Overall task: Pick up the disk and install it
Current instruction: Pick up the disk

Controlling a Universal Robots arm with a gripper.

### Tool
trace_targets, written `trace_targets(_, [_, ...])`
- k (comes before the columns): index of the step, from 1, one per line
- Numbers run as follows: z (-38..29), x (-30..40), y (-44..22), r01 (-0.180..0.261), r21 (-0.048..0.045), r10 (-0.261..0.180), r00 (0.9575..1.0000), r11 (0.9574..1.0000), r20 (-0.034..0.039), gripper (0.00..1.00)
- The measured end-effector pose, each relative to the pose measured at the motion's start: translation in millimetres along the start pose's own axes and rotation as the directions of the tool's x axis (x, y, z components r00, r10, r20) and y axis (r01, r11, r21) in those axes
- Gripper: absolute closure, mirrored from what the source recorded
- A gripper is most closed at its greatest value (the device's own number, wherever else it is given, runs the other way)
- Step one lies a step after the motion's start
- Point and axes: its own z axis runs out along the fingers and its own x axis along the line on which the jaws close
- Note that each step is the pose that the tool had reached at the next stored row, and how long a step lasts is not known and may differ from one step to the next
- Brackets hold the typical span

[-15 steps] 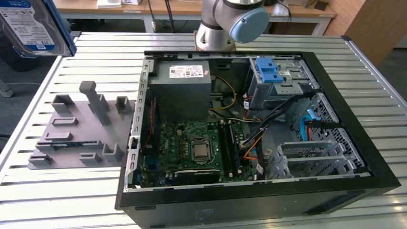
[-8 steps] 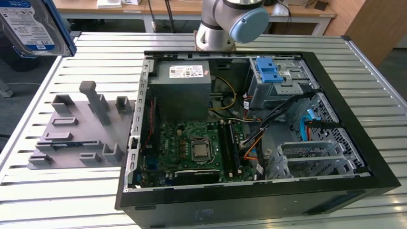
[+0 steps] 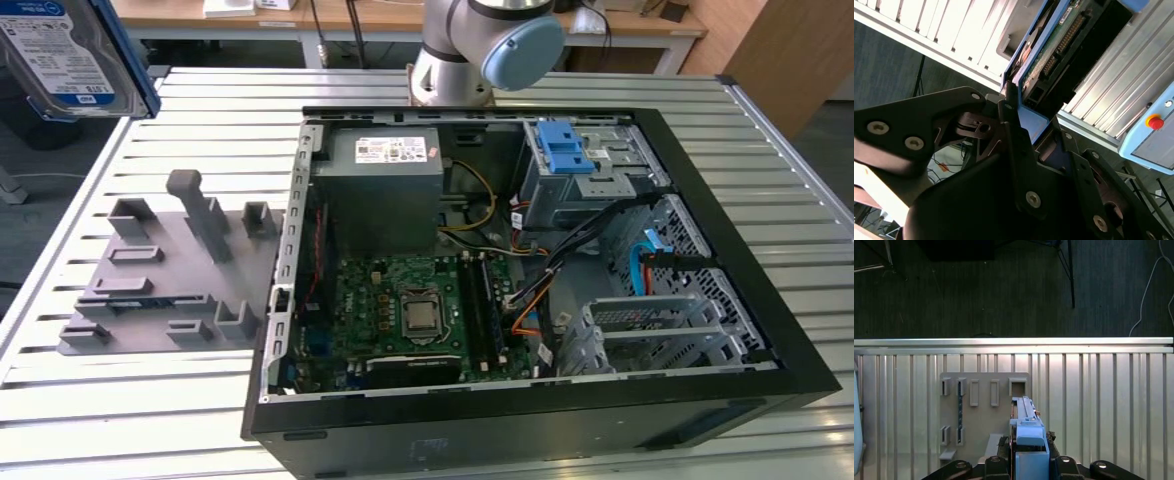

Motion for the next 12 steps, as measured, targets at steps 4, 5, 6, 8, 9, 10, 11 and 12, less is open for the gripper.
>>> trace_targets(4, [0.0, 3.7, -0.1, 0.000, -0.0005, 0.000, 1.0000, 1.0000, -0.0001, 0.64])
trace_targets(5, [-0.1, 5.4, -0.1, 0.000, -0.0012, 0.000, 1.0000, 1.0000, -0.0001, 0.64])
trace_targets(6, [0.0, 7.7, -0.2, 0.000, -0.0015, 0.000, 1.0000, 1.0000, 0.0000, 0.64])
trace_targets(8, [-0.1, 11.7, -0.3, 0.000, -0.0022, 0.000, 1.0000, 1.0000, 0.0003, 0.64])
trace_targets(9, [-0.1, 13.1, -0.3, 0.000, -0.0026, 0.000, 1.0000, 1.0000, 0.0004, 0.64])
trace_targets(10, [-0.1, 14.0, -0.4, 0.000, -0.0032, 0.000, 1.0000, 1.0000, 0.0004, 0.64])
trace_targets(11, [0.0, 14.4, -0.7, 0.000, -0.0046, 0.000, 1.0000, 1.0000, 0.0005, 0.64])
trace_targets(12, [-0.1, 14.7, -1.1, 0.000, -0.0070, 0.000, 1.0000, 1.0000, 0.0003, 0.64])
